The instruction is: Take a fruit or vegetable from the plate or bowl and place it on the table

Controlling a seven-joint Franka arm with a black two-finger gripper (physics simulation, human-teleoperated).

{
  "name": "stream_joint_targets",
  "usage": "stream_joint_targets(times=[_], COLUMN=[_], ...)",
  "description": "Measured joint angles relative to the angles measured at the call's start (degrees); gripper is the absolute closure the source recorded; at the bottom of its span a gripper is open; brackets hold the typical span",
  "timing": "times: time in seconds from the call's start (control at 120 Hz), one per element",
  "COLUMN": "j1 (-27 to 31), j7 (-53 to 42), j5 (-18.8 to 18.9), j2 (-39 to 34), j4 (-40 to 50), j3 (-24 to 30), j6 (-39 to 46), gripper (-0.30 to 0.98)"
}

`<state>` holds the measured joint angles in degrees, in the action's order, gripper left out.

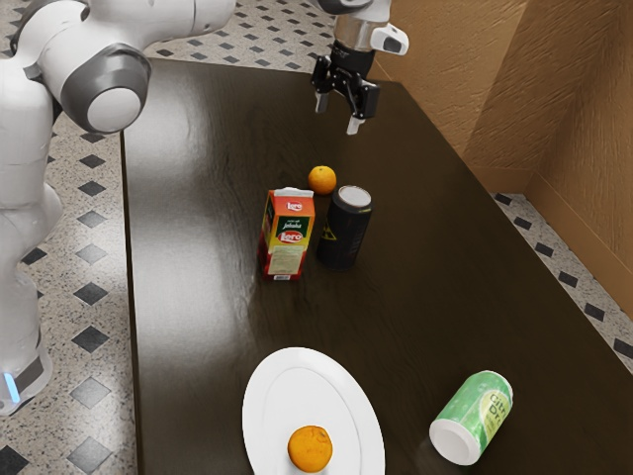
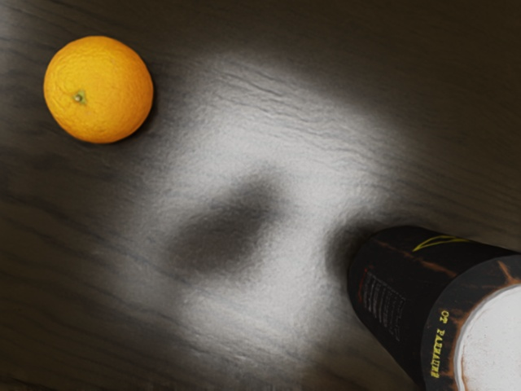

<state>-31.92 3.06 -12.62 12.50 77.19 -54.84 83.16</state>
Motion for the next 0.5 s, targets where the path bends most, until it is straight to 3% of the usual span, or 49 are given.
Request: stream_joint_targets(times=[0.167,0.325,0.4,0.5], j1=[0.08,-3.21,-9.33,-17.49], j7=[0.40,1.20,3.03,6.44], j5=[-0.23,-1.20,-1.53,-1.69], j2=[-0.07,-5.75,-6.67,-3.33], j4=[-0.38,-9.02,-10.10,-10.34], j3=[-0.04,0.72,5.74,17.89], j6=[-0.17,-3.21,-5.15,-6.24], gripper=[0.00,0.00,0.00,0.00])
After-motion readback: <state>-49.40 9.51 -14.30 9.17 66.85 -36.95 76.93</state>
